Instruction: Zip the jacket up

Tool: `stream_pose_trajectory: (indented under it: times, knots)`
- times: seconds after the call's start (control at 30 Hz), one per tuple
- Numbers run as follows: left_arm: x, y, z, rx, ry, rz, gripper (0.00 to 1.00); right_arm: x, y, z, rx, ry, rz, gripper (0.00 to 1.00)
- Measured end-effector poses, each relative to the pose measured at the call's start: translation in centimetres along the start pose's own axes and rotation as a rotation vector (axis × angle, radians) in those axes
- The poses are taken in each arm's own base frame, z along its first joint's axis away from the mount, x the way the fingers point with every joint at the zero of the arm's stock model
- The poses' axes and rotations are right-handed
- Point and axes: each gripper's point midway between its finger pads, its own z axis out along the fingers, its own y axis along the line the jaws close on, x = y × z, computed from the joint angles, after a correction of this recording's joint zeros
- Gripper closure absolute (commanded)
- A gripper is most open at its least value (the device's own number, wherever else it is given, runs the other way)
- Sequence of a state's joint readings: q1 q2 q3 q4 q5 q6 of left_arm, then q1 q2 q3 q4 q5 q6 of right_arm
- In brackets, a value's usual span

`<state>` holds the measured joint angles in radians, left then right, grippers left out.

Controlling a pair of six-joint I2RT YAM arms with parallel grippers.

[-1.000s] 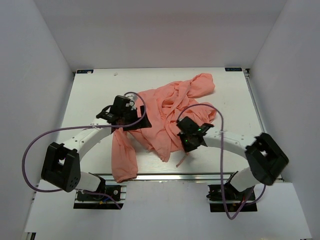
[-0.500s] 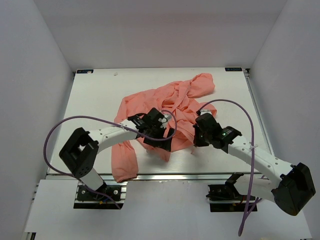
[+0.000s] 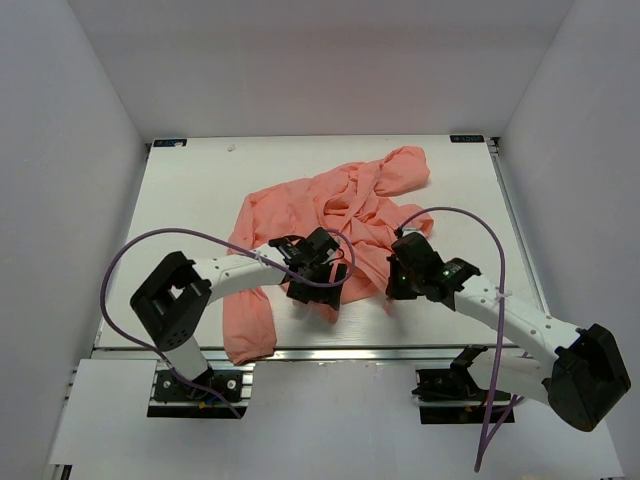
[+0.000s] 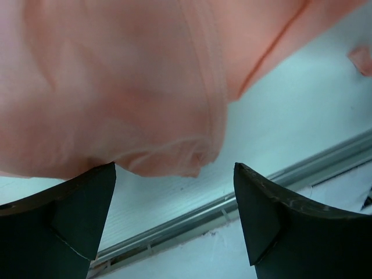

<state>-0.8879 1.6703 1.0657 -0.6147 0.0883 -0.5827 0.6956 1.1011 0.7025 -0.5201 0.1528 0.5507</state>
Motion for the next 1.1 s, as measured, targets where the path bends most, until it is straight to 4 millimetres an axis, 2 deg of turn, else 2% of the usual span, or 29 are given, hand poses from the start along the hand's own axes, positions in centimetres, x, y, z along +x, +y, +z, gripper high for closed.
stream_pose_trajectory:
  times: [0.2, 0.3, 0.57, 0.67, 0.7, 0.77, 0.8, 0.9, 0.93, 1.0, 1.03, 1.1]
  knots:
    - [0.4, 0.4, 2.1, -0.068, 0.026, -0.021, 0.12, 0.4, 0.0, 0.4, -0.005, -0.001, 0.028, 1.00]
    - [0.1, 0.3, 2.3, -0.090, 0.010, -0.021, 0.19, 0.7, -0.1, 0.6, -0.001, 0.004, 0.045, 1.00]
    - [0.0, 0.7, 2.6, -0.157, -0.010, -0.015, 0.19, 0.6, -0.2, 0.7, 0.008, -0.007, 0.082, 1.00]
    - [0.0, 0.9, 2.6, -0.185, -0.020, -0.012, 0.24, 0.5, -0.4, 0.7, 0.021, -0.015, 0.099, 1.00]
    - [0.0, 1.1, 2.6, -0.197, -0.023, -0.012, 0.31, 0.5, -0.5, 0.7, 0.024, -0.017, 0.103, 1.00]
    - [0.0, 1.5, 2.6, -0.222, -0.026, -0.011, 0.37, 0.4, -0.5, 0.7, 0.027, -0.022, 0.114, 1.00]
    - [0.1, 1.6, 2.7, -0.231, -0.026, -0.009, 0.46, 0.3, -0.5, 0.6, 0.027, -0.027, 0.120, 1.00]
    - [0.2, 2.0, 2.7, -0.258, -0.022, -0.002, 0.60, -0.1, -0.5, 0.3, 0.022, -0.047, 0.135, 1.00]
    - [0.2, 2.1, 2.7, -0.266, -0.023, -0.005, 0.69, -0.2, -0.5, 0.2, 0.022, -0.053, 0.138, 1.00]
    - [0.2, 2.1, 2.7, -0.269, -0.023, -0.006, 0.80, -0.4, -0.5, 0.1, 0.023, -0.063, 0.141, 1.00]
    - [0.2, 2.0, 2.7, -0.267, -0.023, -0.007, 0.90, -0.4, -0.6, 0.1, 0.025, -0.066, 0.142, 1.00]
    - [0.2, 1.9, 2.7, -0.261, -0.023, -0.002, 0.98, -0.3, -0.7, 0.2, 0.026, -0.066, 0.141, 1.00]
